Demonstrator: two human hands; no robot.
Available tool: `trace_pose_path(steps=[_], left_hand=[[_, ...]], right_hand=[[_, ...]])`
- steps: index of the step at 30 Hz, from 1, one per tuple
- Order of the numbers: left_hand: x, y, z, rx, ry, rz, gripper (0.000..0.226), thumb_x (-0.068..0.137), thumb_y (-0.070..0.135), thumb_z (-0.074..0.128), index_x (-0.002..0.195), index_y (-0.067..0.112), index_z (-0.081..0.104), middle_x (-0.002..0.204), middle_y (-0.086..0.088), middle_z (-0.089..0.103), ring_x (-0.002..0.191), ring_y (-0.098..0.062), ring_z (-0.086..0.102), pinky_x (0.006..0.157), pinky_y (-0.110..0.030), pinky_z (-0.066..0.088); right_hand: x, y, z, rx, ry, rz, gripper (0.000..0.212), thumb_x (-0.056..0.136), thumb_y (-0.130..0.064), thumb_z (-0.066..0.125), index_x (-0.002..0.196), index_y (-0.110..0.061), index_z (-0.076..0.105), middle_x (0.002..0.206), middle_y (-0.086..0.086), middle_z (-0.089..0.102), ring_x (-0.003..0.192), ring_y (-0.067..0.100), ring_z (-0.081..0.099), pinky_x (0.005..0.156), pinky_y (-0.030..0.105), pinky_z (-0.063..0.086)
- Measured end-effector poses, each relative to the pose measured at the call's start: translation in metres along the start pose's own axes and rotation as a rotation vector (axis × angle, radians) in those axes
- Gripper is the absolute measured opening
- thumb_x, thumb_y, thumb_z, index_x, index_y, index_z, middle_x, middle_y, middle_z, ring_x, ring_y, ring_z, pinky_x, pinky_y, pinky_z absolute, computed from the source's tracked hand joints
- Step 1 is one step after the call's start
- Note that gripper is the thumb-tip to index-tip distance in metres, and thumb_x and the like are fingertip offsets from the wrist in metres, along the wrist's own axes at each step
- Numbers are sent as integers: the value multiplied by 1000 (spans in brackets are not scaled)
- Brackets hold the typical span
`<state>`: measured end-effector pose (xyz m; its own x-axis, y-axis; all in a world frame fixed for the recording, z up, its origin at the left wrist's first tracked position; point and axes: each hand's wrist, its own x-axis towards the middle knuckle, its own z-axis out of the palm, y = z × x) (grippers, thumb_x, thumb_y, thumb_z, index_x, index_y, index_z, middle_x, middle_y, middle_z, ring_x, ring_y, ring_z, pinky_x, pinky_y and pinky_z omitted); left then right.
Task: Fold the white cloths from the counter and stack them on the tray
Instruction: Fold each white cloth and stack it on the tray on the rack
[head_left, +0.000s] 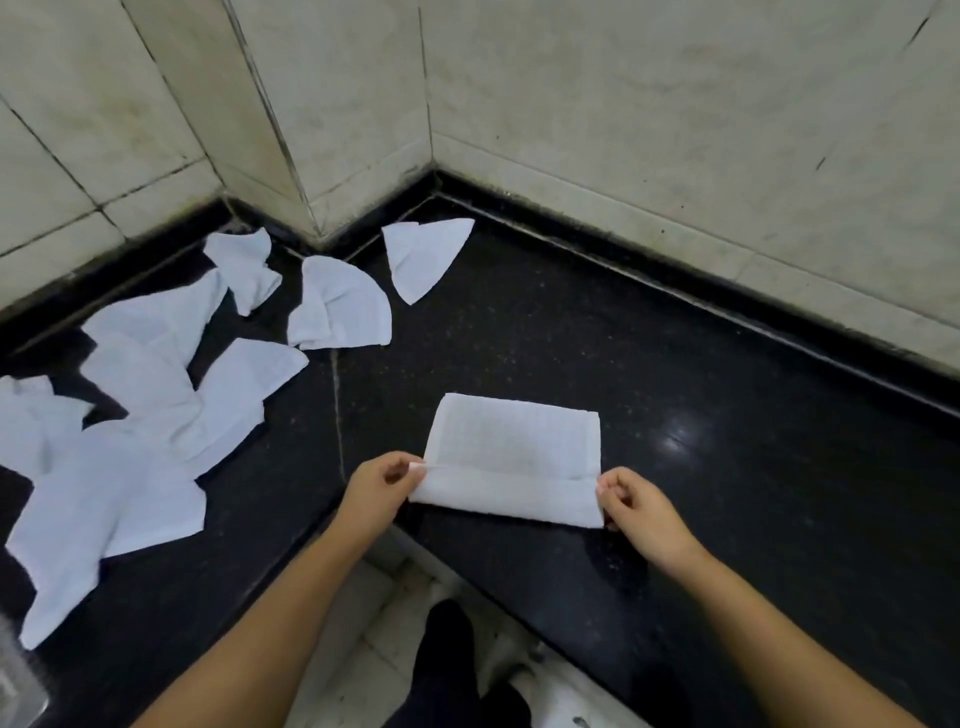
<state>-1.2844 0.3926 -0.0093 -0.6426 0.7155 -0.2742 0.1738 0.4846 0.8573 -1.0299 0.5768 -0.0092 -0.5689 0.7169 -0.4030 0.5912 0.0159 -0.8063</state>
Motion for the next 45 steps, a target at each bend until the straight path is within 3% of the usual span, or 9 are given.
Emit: trace_pose_path(steps=[4, 10, 13, 20, 25, 30, 34, 41, 45], left_hand=[[12, 7, 3, 31, 81, -5, 12, 91, 14, 60, 96, 13, 71, 94, -3, 69, 88, -15, 63, 73, -20, 47], [63, 47, 16, 116, 128, 18, 8, 91, 21, 59, 92, 15, 65, 88, 0, 65, 83, -13, 59, 70, -20, 44], [90, 50, 22, 281, 125, 6, 9, 90, 25, 59, 91, 18, 64, 89, 2, 64, 86, -15, 60, 85, -35, 51], [109, 40, 33, 587, 107, 52, 13, 93, 29, 55, 99, 20, 61, 102, 0, 58, 102, -16, 51, 97, -36, 36], [96, 36, 30, 539, 180, 33, 21, 91, 32, 57, 107, 20, 52, 103, 4, 53, 103, -15, 49, 93, -33, 35], [53, 22, 25, 587, 154, 16, 29, 92, 40, 52, 111, 19, 49, 107, 4, 50, 106, -16, 46, 93, -33, 32], [37, 11, 30, 785, 120, -21, 32, 92, 46, 47, 114, 22, 47, 115, 3, 48, 110, -17, 45, 93, -33, 33], [38, 14, 28, 706, 105, -77, 33, 91, 39, 52, 119, 22, 49, 123, 2, 43, 117, -18, 39, 97, -33, 30], [42, 22, 20, 549, 86, -45, 14, 92, 28, 53, 105, 22, 54, 110, 4, 50, 109, -16, 47, 97, -33, 34]], right_hand=[[10, -14, -5, 8, 88, 10, 14, 92, -18, 52, 79, -16, 59, 75, 1, 60, 71, 12, 54, 72, 35, 51], [44, -42, -10, -18, 338, 80, 13, 93, -15, 48, 87, -14, 59, 80, -3, 58, 70, 8, 50, 58, 17, 38], [62, -47, -8, -68, 371, 162, 14, 94, -16, 46, 91, -13, 59, 87, 1, 61, 73, 13, 52, 58, 24, 39], [81, -38, 2, -383, 386, 226, 14, 93, -17, 47, 97, -11, 59, 105, 8, 60, 89, 25, 57, 69, 32, 45], [87, -50, 0, -602, 399, 98, 29, 92, -15, 50, 120, -12, 54, 121, 8, 55, 113, 27, 49, 91, 38, 42], [115, -109, 42, -720, 108, -225, 30, 96, -23, 47, 124, -18, 55, 122, 3, 56, 116, 24, 47, 96, 38, 36], [133, -137, 94, -741, -160, -265, 37, 98, -29, 45, 133, -21, 48, 130, 3, 51, 123, 22, 46, 103, 39, 35], [142, -143, 115, -839, -252, -208, 29, 95, -24, 50, 123, -18, 54, 126, 6, 52, 117, 23, 50, 102, 38, 38], [136, -147, 92, -507, -306, -180, 15, 92, -23, 56, 107, -19, 57, 108, 2, 55, 97, 14, 54, 81, 24, 46]])
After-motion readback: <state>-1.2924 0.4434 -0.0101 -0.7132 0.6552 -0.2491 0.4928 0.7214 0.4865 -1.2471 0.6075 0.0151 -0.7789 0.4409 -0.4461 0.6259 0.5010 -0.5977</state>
